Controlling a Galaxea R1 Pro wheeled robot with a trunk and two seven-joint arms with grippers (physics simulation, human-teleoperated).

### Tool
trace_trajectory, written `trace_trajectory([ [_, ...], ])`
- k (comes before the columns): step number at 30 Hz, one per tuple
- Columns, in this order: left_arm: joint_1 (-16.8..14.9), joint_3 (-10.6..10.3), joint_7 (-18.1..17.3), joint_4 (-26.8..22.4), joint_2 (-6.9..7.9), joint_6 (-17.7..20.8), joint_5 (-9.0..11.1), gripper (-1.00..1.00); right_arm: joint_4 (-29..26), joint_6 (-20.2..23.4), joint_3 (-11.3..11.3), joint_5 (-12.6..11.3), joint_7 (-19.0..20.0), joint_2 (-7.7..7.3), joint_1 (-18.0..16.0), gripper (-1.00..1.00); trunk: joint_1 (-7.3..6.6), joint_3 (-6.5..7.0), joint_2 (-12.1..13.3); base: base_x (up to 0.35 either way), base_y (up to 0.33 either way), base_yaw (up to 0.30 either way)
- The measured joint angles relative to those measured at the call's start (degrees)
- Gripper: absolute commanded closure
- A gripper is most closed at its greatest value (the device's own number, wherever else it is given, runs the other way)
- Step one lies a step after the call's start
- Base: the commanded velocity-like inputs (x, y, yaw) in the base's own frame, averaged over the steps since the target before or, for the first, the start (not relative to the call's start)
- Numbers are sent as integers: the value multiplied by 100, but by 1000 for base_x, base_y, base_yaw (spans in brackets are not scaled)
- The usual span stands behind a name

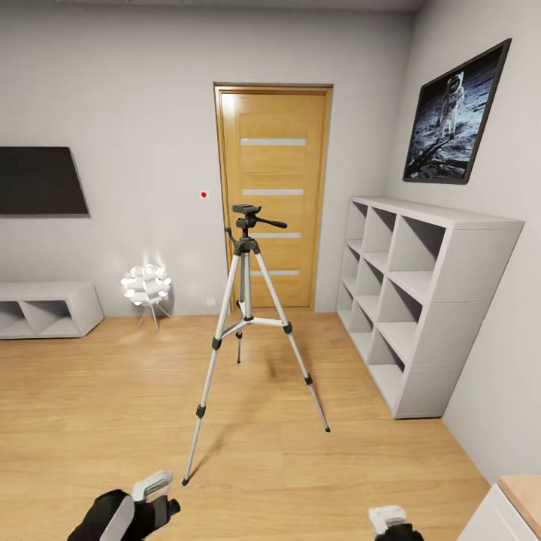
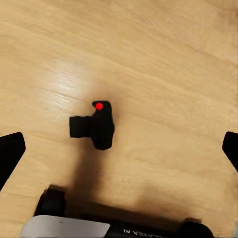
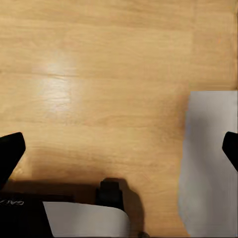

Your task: Attach the digital camera to the camera tripod in the bedroom.

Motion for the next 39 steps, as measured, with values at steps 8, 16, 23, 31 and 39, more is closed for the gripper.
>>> trace_trajectory([
  [8,-1077,-62,141,32,-586,171,-119,-100,-315,448,-13,-447,67,34,-941,-100,0,-2,-1,0,0,0],
  [16,-1257,-488,193,-486,-1182,213,-932,-100,-957,514,-30,-552,79,52,-1065,-100,0,-2,-1,0,0,0],
  [23,-1282,-668,245,-699,-1461,358,-1265,-100,-1100,772,-152,-570,126,42,-1083,-100,0,-2,-1,0,0,0],
  [31,-1284,-680,253,-727,-1521,377,-1276,-100,-1119,847,-381,-574,136,32,-1084,-100,0,-3,-1,0,0,0],
  [39,-1285,-679,263,-724,-1512,383,-1260,-100,-1124,855,-410,-575,138,31,-1084,-100,153,-128,-280,0,0,0],
])
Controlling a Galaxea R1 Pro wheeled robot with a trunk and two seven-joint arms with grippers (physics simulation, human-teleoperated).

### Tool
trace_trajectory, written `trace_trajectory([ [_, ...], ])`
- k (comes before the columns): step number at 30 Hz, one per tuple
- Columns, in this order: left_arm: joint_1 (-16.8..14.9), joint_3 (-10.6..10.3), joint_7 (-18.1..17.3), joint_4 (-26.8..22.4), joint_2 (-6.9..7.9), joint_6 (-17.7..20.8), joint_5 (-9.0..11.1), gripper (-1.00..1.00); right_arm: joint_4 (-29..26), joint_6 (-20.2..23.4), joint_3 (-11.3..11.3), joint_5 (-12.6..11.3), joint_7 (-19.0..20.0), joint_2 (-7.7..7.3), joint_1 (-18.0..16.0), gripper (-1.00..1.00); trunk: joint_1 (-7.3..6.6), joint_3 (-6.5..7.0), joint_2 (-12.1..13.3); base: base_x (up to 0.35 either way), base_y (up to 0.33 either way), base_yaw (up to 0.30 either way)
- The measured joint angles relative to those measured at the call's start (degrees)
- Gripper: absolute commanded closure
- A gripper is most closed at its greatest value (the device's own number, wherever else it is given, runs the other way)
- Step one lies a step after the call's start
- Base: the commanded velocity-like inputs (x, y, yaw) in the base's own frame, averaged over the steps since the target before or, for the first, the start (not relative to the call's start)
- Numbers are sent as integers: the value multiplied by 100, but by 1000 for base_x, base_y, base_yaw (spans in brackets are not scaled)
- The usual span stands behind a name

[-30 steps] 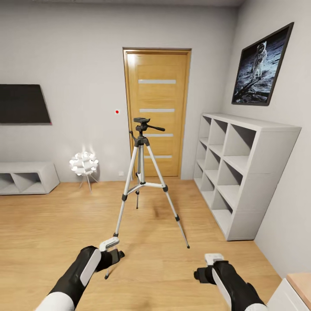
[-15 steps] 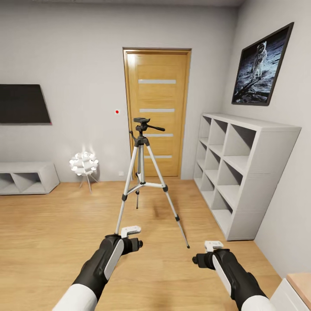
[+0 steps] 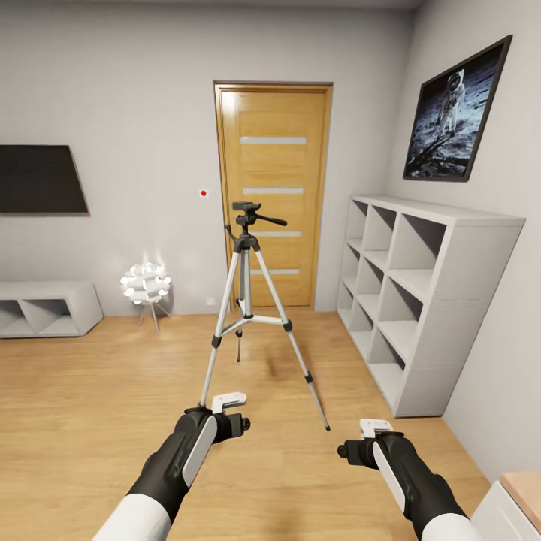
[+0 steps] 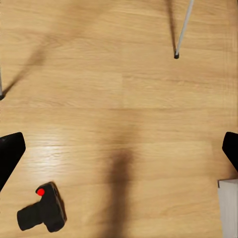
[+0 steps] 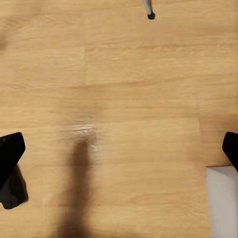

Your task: Attach the digital camera to the camera tripod in the bedroom.

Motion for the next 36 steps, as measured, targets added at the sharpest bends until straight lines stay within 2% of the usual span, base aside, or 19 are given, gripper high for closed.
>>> trace_trajectory([
  [19,-3,101,35,-23,44,82,-6,-100,3,-1,-39,7,30,-33,0,-100,417,-341,-762,0,0,0],
  [36,-2,390,33,-540,96,643,-18,-100,1,-8,-52,9,34,-18,0,-100,791,-647,-1444,0,0,0],
])
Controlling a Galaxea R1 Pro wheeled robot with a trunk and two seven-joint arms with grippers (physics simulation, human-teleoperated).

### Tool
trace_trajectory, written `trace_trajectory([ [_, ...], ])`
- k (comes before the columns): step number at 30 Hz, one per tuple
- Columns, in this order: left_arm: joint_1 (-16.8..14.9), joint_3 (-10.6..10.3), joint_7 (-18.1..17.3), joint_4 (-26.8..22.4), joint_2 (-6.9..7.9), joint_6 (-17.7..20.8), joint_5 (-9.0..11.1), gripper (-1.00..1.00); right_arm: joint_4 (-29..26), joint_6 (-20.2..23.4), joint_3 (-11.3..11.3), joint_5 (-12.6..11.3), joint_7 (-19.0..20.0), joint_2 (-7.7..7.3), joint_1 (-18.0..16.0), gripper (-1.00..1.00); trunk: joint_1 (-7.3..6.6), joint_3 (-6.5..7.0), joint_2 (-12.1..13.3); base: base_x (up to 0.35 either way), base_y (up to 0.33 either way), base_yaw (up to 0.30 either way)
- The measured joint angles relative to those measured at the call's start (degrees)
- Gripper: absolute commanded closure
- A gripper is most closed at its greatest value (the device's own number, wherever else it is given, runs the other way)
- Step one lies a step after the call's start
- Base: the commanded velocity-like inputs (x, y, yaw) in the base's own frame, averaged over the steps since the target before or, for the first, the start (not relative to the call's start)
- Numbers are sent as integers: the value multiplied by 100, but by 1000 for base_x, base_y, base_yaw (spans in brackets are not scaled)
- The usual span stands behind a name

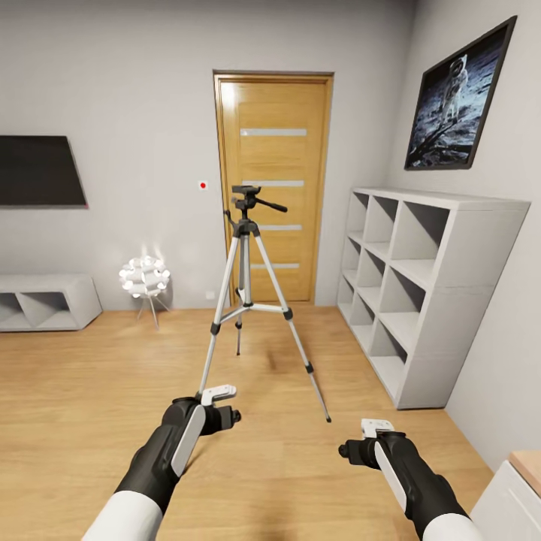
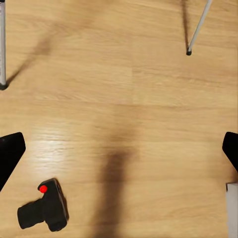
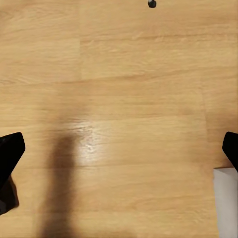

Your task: Attach the digital camera to the camera tripod in the bedroom.

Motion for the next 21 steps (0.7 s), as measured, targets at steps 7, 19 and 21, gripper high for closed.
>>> trace_trajectory([
  [7,2,34,0,5,-4,26,-9,-100,0,7,-2,-5,0,5,0,-100,154,-126,-281,0,0,0],
  [19,1,44,-1,19,3,26,-1,-100,-8,9,-3,-4,0,6,0,-100,417,-341,-762,0,0,0],
  [21,0,45,0,19,4,26,-1,-100,-8,9,-3,-2,0,4,0,-100,461,-377,-842,0,0,0],
])
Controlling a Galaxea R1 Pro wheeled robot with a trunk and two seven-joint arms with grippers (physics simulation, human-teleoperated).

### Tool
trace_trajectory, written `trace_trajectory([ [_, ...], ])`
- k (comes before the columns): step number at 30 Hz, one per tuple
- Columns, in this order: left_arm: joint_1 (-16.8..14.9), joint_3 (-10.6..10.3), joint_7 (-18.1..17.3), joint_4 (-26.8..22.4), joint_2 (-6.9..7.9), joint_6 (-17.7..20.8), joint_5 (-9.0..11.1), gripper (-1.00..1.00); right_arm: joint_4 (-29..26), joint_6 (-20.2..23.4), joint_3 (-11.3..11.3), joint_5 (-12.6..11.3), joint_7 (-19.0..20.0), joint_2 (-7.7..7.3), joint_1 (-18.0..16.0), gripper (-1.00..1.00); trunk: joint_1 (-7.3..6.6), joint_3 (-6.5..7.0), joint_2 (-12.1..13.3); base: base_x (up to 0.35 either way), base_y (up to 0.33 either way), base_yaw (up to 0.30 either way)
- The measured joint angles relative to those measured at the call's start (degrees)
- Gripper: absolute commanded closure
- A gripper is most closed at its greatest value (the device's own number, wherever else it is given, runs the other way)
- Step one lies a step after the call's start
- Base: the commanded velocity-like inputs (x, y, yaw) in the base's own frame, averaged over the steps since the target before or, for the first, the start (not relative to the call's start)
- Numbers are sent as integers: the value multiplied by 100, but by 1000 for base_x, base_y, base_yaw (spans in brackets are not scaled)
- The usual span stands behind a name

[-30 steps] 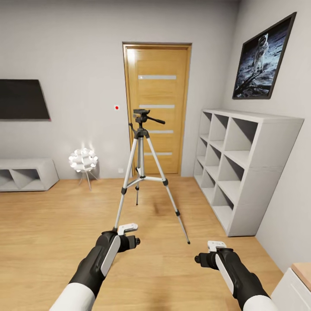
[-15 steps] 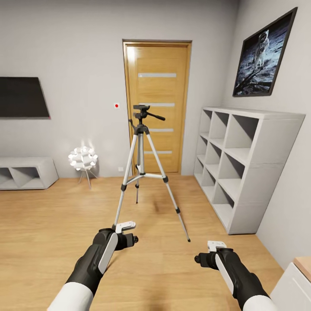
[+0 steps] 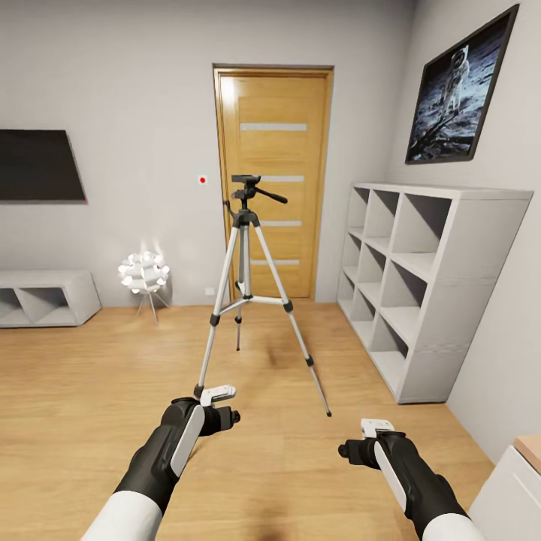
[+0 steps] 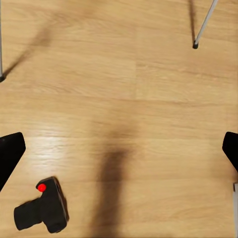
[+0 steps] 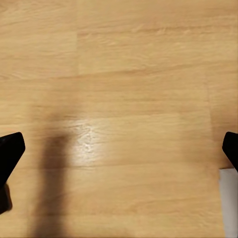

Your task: Attach the digital camera to the camera tripod in the bedroom.

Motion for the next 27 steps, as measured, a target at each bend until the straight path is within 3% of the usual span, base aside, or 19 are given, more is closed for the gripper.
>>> trace_trajectory([
  [12,2,1,17,6,0,7,0,-100,1,0,-8,3,0,3,0,-100,264,-215,-481,0,0,0],
  [14,2,1,95,8,0,8,1,-100,0,0,-8,3,0,0,0,-100,308,-251,-562,0,0,0],
  [15,2,9,566,23,-7,6,11,-100,-1,0,-9,4,0,-11,0,-100,330,-269,-602,0,0,0],
  [17,2,36,624,26,-8,4,20,-100,-1,0,-9,3,0,-12,0,-100,374,-305,-682,0,0,0],
  [20,1,172,659,27,-5,4,17,-100,-1,0,-5,3,0,-12,0,-100,439,-359,-802,0,0,0],
  [23,-1,508,686,38,-2,6,3,-100,-1,0,-1,3,0,-12,0,-100,505,-413,-923,0,0,0],
  [27,-1,651,697,66,-3,4,6,-100,-1,0,-1,3,0,-12,0,-100,593,-485,-1083,0,0,0],
])
